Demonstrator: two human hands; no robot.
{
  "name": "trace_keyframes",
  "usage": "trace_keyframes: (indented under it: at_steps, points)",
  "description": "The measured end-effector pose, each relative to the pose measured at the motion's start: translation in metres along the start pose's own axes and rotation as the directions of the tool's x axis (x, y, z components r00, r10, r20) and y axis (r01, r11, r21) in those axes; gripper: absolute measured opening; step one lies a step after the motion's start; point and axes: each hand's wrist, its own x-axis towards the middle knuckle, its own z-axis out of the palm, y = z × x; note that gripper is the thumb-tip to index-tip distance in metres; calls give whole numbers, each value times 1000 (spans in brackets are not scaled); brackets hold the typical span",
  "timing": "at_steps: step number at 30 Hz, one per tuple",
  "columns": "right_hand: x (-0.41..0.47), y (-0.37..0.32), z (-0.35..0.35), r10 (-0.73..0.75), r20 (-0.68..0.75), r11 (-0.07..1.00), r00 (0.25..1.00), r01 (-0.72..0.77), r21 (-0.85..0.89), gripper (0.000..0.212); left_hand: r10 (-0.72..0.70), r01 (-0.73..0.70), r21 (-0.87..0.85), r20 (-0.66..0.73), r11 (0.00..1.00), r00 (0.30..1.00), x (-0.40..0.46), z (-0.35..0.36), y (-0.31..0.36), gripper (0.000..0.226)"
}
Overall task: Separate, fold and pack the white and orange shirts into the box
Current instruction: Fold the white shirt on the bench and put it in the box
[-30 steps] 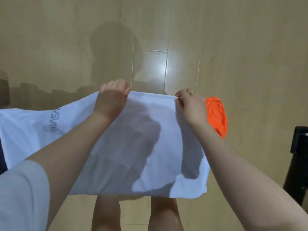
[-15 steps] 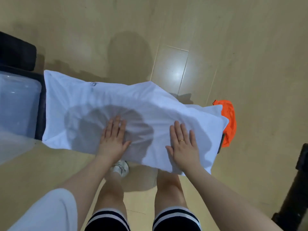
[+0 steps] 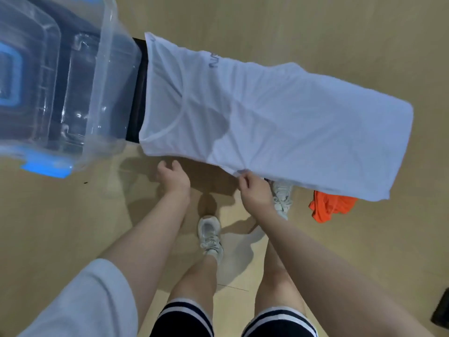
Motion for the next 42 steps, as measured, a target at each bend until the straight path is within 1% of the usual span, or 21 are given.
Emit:
trace_keyframes:
  at_steps: [1,2,4,6,7,9,11,12,14,16,18,20,21,22,24,28,31,36,38,40,42]
  points:
    - [1,-1,8,179,30,973,983,-182,141,30,-69,73,-134,39,988,997,7,-1,-1,46]
    - [3,-2,16,331,70,885,941,-335,323,30,-108,128,-251,90,960,990,13,-2,0,44]
    - [9,-5,26,508,208,570,836,-507,647,22,-114,181,-407,184,895,976,27,-1,5,40]
    - [18,-6,34,550,330,243,767,-525,816,13,-105,215,-507,236,835,966,41,0,10,31]
    - [24,-5,39,560,349,120,752,-490,863,12,-111,231,-535,248,813,962,48,1,10,25]
    - [34,-4,46,558,359,-60,748,-395,917,14,-115,242,-553,255,797,960,57,-1,8,15]
    - [36,-2,54,547,352,-164,760,-315,935,5,-88,225,-573,256,788,963,63,-7,4,5]
    - [33,-2,58,550,349,-180,759,-300,937,4,-66,209,-589,255,781,965,65,-12,3,2]
    - [19,-4,67,578,356,-159,734,-326,932,6,-13,154,-624,224,766,974,68,-22,-1,6]
    - [-5,-7,79,590,390,-103,707,-413,905,11,8,111,-655,177,748,984,69,-32,-8,7]
    - [-27,-9,89,568,455,-45,686,-525,850,25,-33,141,-626,181,767,983,70,-35,-20,6]
    - [-42,-8,90,577,490,-8,654,-596,803,50,-117,244,-491,274,837,955,66,-33,-35,30]
    - [-47,-5,87,608,480,-4,633,-601,799,62,-158,282,-393,319,875,935,62,-28,-43,44]
    - [-51,1,80,648,450,2,614,-593,805,67,-184,298,-296,358,908,915,54,-22,-50,52]
    - [-58,16,61,687,384,30,617,-552,833,63,-177,282,-190,435,940,883,29,-7,-64,55]
    - [-68,64,12,667,295,65,684,-449,891,53,-184,347,-179,583,921,791,-34,36,-88,44]
    - [-67,113,-21,685,209,34,698,-317,948,48,-179,401,-204,657,893,733,-71,71,-100,41]
    - [-38,189,-65,690,163,-74,705,-156,985,46,-94,400,-313,676,861,731,-100,135,-107,39]
    - [-23,213,-80,683,138,-87,717,-108,990,47,-77,404,-338,678,850,731,-105,161,-111,38]
    - [-15,231,-94,655,73,-48,752,-55,997,43,-77,418,-354,679,836,730,-116,183,-114,39]
    - [-14,239,-110,600,4,25,800,-24,999,40,-77,426,-360,683,830,726,-131,199,-116,42]
